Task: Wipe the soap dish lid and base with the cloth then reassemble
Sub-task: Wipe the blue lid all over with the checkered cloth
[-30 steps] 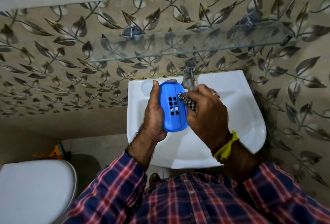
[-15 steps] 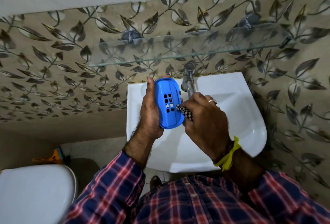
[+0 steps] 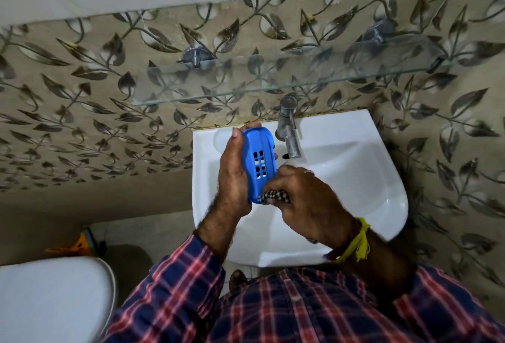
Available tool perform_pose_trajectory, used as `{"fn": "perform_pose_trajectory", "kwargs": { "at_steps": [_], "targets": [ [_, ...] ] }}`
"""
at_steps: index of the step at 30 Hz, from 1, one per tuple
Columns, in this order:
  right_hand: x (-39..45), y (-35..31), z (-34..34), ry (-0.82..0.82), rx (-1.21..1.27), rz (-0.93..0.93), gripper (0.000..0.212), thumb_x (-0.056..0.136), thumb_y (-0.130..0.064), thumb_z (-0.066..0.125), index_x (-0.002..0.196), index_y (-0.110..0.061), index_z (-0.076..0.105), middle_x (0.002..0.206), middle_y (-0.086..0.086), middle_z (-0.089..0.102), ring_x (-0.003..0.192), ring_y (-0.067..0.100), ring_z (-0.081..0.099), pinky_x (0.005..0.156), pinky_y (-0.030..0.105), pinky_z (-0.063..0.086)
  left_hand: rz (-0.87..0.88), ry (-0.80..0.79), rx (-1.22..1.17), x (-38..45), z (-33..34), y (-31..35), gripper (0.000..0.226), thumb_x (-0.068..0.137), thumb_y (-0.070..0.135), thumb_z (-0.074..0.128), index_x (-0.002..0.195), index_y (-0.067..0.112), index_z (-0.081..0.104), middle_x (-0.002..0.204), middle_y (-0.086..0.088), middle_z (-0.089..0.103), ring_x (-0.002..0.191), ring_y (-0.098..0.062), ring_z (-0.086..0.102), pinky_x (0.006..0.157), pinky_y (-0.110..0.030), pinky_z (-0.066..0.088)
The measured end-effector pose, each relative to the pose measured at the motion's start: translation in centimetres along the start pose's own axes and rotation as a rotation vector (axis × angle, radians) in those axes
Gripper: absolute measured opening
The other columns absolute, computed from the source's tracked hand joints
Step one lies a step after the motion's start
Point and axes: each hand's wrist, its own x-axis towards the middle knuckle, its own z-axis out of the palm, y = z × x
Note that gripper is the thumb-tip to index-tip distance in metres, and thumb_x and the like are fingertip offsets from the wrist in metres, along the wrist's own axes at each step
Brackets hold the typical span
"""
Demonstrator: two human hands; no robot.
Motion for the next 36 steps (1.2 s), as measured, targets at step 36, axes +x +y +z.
{"fn": "perform_pose_trajectory", "kwargs": {
  "at_steps": [36],
  "targets": [
    [5.0,2.0,0.1,0.768,0.111,-0.032,0.023,0.074,-0.004,0.076,0.096,-0.011,0.076,0.095,0.004,0.066,0.092,0.022,0.061,0.078,0.036,0.052,-0.034,-0.007,0.320,-0.6,2.4,-1.3,0.069,0.094,0.067,0.016,0.117,0.026,0.066,0.108,-0.006,0.075,0.101,-0.020,0.073,0.090,-0.043,0.059]
  ]
}}
